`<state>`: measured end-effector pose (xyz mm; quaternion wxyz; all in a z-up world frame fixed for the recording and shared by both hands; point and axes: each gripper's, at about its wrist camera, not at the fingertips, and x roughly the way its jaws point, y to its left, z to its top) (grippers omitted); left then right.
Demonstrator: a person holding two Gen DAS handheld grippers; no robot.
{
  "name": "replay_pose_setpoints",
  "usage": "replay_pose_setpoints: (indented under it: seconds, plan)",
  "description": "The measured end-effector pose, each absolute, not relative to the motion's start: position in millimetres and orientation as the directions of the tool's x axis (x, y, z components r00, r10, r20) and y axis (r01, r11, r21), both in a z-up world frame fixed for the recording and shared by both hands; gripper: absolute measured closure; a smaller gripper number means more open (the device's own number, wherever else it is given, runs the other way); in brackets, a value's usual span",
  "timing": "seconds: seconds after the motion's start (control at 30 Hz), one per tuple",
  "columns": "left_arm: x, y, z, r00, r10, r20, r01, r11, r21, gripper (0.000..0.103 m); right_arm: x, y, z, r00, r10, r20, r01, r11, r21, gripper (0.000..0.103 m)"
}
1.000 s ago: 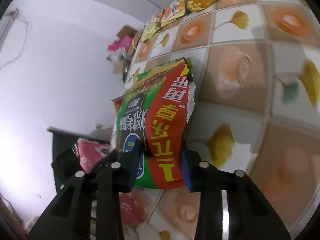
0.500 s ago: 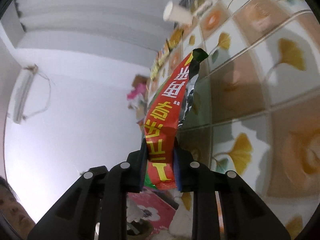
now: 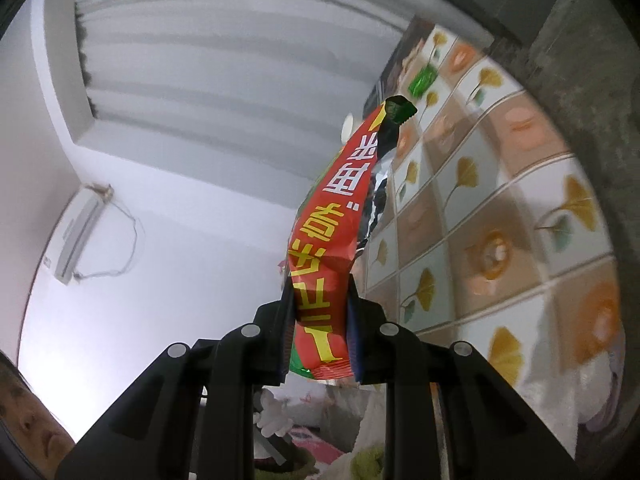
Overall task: Collect trash
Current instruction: 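Carry the pink bag in the left tool while the right tool carries the green bag to the wastebasket, then open both tools over the wastebasket to drop both snack bags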
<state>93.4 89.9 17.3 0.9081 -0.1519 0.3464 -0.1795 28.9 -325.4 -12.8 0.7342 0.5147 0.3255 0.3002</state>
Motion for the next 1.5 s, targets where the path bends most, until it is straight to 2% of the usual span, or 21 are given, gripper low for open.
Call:
replay_pose_setpoints:
  seconds: [0.17,0.3,0.53,0.63,0.87,1.07,1.23,1.37,1.5]
  plan:
    - [104,43,42,0.687,-0.473,-0.551,0.314,0.878,-0.361,0.086,-13,-379,-25,0.702,0.698,-0.143,-0.076,0.273,0.959,0.08]
    - [112,-2,57,0.667,-0.526,-0.528,0.391,0.85,-0.353,0.086,-51,-439,-24,0.803,0.576,-0.151,-0.026,0.287,0.958,0.08]
    - [135,-97,69,0.576,-0.625,-0.527,0.525,0.777,-0.347,0.086,-116,-538,-32,0.935,0.243,-0.258,0.16,0.363,0.918,0.08]
    - [145,-141,69,0.53,-0.66,-0.532,0.577,0.741,-0.344,0.086,-118,-558,-46,0.934,0.159,-0.32,0.246,0.364,0.898,0.08]
    - [168,-208,50,0.437,-0.703,-0.561,0.626,0.686,-0.372,0.086,-71,-582,-95,0.887,0.129,-0.443,0.379,0.341,0.86,0.08]
    - [190,-247,28,0.393,-0.69,-0.608,0.641,0.679,-0.357,0.086,-5,-606,-159,0.842,0.119,-0.526,0.459,0.354,0.815,0.08]
    - [208,-271,9,0.371,-0.662,-0.651,0.646,0.687,-0.331,0.085,50,-624,-227,0.753,0.076,-0.653,0.591,0.356,0.724,0.069]
    - [221,-294,-9,0.343,-0.644,-0.684,0.644,0.691,-0.328,0.085,73,-632,-291,0.616,0.073,-0.785,0.723,0.343,0.599,0.067]
    - [238,-321,-27,0.294,-0.628,-0.72,0.648,0.685,-0.333,0.085,60,-636,-314,0.595,0.051,-0.802,0.752,0.316,0.579,0.057]
